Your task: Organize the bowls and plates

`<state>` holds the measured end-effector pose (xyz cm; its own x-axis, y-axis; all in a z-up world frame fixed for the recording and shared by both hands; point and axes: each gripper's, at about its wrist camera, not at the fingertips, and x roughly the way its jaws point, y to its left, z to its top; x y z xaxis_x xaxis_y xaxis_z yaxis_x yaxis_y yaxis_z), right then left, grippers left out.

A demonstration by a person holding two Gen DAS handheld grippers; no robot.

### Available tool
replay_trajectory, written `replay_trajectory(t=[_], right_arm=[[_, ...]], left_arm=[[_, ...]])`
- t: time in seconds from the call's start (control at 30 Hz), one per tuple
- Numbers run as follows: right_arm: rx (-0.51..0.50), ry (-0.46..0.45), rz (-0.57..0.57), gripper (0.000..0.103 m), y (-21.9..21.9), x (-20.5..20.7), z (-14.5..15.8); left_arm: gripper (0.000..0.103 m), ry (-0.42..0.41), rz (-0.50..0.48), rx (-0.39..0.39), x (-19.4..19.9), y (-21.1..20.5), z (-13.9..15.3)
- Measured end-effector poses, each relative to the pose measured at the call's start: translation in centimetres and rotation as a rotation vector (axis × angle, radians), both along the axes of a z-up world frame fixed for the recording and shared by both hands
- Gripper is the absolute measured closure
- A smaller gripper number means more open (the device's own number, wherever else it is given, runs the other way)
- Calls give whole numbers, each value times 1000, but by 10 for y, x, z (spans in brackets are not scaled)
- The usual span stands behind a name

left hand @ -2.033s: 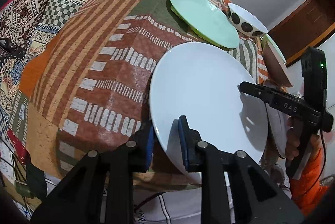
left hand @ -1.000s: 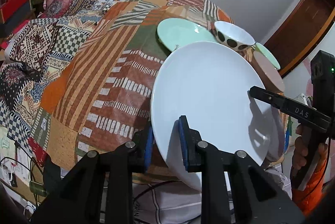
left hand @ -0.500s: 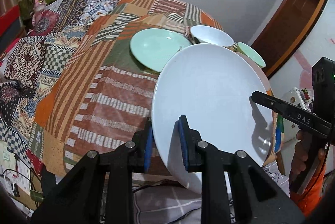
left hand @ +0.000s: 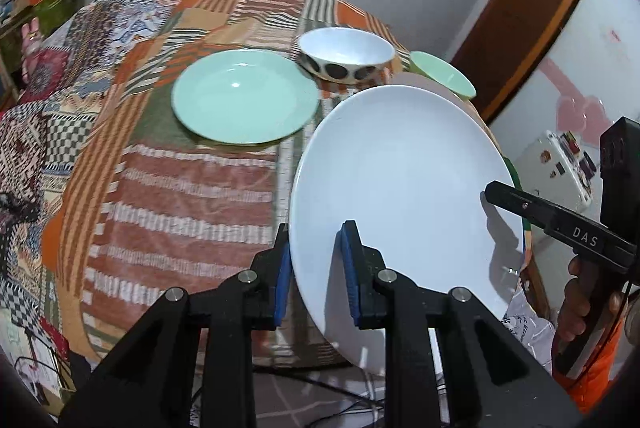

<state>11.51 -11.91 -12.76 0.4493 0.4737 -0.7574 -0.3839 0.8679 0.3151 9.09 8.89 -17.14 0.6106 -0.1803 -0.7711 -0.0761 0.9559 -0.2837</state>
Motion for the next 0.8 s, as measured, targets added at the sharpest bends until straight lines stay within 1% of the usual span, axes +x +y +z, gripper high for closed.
replay_trajectory(t=[0.27,0.57,0.8], right_arm=[[10,34,-74,79,-37,-1,-11],[13,77,-123,79,-61,-5,-25],[9,100,-151,78,-73,-3,-32]], left_arm=[[81,45,-77,17,23,-33,-9],[80,90,-125,34,40,-57,-23],[75,126,-159,66,51,-74,-37]])
